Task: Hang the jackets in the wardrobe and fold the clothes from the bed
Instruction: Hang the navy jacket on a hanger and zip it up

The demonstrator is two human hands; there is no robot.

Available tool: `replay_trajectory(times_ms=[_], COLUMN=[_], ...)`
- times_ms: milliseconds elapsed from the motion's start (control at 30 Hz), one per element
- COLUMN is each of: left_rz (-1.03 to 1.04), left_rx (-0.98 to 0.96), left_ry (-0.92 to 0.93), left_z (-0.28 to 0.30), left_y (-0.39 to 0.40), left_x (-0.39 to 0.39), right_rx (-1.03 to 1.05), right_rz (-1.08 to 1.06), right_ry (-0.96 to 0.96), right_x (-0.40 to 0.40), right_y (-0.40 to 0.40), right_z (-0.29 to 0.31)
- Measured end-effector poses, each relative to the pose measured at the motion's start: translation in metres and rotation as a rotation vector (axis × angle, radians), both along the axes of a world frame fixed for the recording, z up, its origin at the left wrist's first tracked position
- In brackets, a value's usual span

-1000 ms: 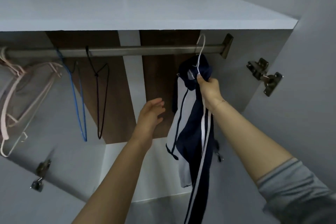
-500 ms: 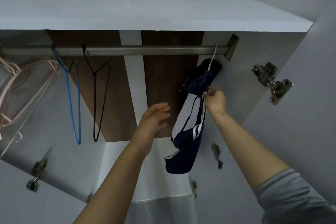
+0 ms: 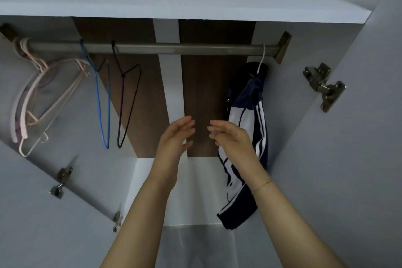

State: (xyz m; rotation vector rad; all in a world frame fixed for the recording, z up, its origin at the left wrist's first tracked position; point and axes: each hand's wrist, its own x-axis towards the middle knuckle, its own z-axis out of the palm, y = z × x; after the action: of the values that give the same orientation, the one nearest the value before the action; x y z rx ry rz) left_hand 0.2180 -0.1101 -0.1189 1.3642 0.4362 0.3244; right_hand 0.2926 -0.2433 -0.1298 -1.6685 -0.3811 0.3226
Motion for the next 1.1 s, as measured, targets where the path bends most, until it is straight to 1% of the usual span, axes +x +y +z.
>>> replay_trajectory(times_ms=[100,233,367,467,633,867,1000,1100], left_rz=[0.049,0.139,0.202,0.241,0.312,0.454,0.54,0.654], left_rx=[0.021,0.037,-0.001,-0.017,-0.036,-0.075,-0.093,-0.116], left_ry=[0.004,0.031,0.016,0.037,0.054,0.061,0.07,0.062], left_z=[-0.003,-0.003,0.0,-0.002,-0.008,-0.019,-0.02,-0.02], left_y=[-0.005,-0.013,-0.027,-0.04,-0.064,-0.108,-0.139,-0.164], left_x=[-0.028,-0.07,-0.114,-0.151,-0.234,-0.353,-0.406,-0.438], right_rx=[0.025,0.036,0.037,0.033,0.012,-0.015,-0.052,-0.039], right_rz=[0.082,0.131,0.144,0.146,0.226,0.45,0.584,0.696], right_ry=[0.062,0.114,0.126,0.126,0.127,0.153,0.157,0.189], right_x=[-0.024,-0.06,-0.101,-0.131,-0.198,-0.297,-0.332,-0.348], right_y=[0.0,-0.003,-0.017,-0.031,-0.05,-0.078,-0.094,-0.104], right_z=[0.0,0.0,0.0,0.001,0.002,-0.005,-0.005,-0.006])
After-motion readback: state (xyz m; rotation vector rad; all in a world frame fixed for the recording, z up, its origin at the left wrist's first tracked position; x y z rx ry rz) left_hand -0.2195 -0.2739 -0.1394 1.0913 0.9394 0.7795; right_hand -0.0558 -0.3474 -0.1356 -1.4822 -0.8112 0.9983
